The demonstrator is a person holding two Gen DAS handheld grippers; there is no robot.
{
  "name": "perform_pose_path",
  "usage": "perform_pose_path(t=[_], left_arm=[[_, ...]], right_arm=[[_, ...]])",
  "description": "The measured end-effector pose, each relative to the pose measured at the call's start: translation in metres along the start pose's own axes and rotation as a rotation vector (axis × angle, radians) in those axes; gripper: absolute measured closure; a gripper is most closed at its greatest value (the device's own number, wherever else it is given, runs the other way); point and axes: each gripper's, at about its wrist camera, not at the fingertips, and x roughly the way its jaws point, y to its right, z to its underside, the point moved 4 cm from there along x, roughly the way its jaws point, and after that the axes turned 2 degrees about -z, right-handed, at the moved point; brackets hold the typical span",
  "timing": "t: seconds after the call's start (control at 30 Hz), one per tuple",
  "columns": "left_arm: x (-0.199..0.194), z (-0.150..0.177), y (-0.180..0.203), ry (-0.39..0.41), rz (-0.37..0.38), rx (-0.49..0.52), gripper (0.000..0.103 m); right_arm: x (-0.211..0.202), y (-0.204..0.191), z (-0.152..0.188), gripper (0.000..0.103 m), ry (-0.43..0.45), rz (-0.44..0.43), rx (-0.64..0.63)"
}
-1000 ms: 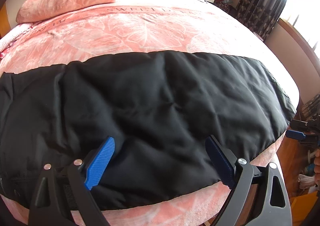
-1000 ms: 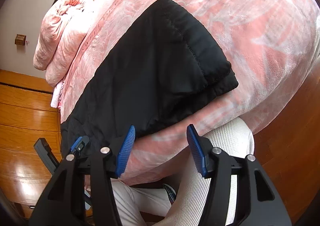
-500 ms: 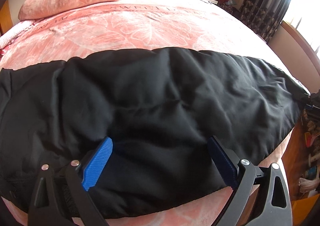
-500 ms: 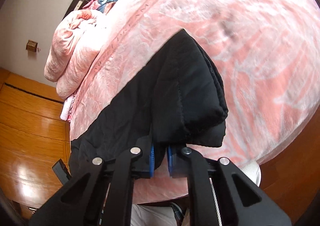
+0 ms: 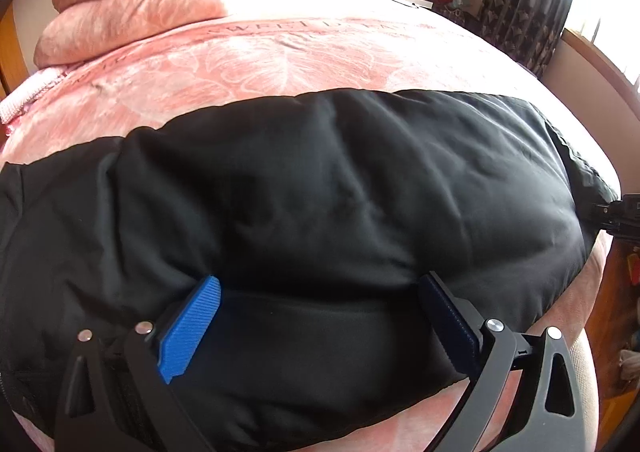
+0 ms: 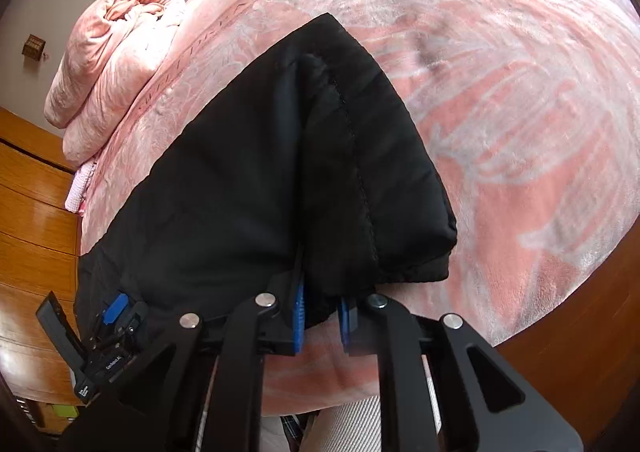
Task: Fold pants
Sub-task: 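Release the folded hem with the right gripper onto the pants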
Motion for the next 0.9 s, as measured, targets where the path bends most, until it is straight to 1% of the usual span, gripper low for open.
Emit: perform_pose_path(t=[0.03, 0.13, 0.27, 0.4, 0.47, 0.53, 0.6, 0.7, 0.77, 0.83, 0.9], left_arm=[[-0.003, 0.0, -0.003, -0.002, 0.015, -0.015, 0.004], [-0.017, 0.0, -0.013, 0.004, 0.051, -0.061, 0.004], [-0.039, 0.0, -0.032, 0.044, 0.008, -0.073, 0.004], [-0.044, 0.002, -0.042, 0.035, 0.005, -0.082, 0.004], [-0.041, 0.002, -0.04, 0.03, 0.022, -0.091, 0.004], [-0.036, 0.002, -0.034, 0.017, 0.046, -0.102, 0.004], [-0.031, 0.002, -0.025, 0.008, 0.055, -0.105, 0.004], [-0.025, 0.003, -0.017, 0.003, 0.016, -0.09, 0.004], [-0.017, 0.007, -0.017, -0.02, -0.004, -0.092, 0.004], [-0.008, 0.012, -0.019, -0.028, 0.001, -0.093, 0.003], [-0.004, 0.012, -0.02, -0.032, 0.004, -0.092, 0.004]], right_arm=[[-0.002, -0.003, 0.001, 0.086, 0.006, 0.011, -0.007], [-0.018, -0.011, 0.002, 0.074, 0.029, 0.042, -0.043], [-0.042, -0.014, 0.014, 0.063, 0.062, 0.102, -0.052], [-0.063, -0.028, 0.021, 0.062, 0.118, 0.106, -0.078], [-0.064, -0.042, 0.023, 0.062, 0.114, 0.071, -0.109], [-0.054, -0.061, 0.026, 0.062, 0.098, 0.063, -0.154], [-0.037, -0.084, 0.032, 0.062, 0.064, 0.067, -0.227], [-0.011, -0.114, 0.042, 0.064, 0.033, 0.079, -0.332], [0.008, -0.121, 0.046, 0.063, 0.013, 0.124, -0.374], [0.031, -0.113, 0.049, 0.062, -0.053, 0.161, -0.373], [0.043, -0.105, 0.05, 0.062, -0.079, 0.15, -0.351]])
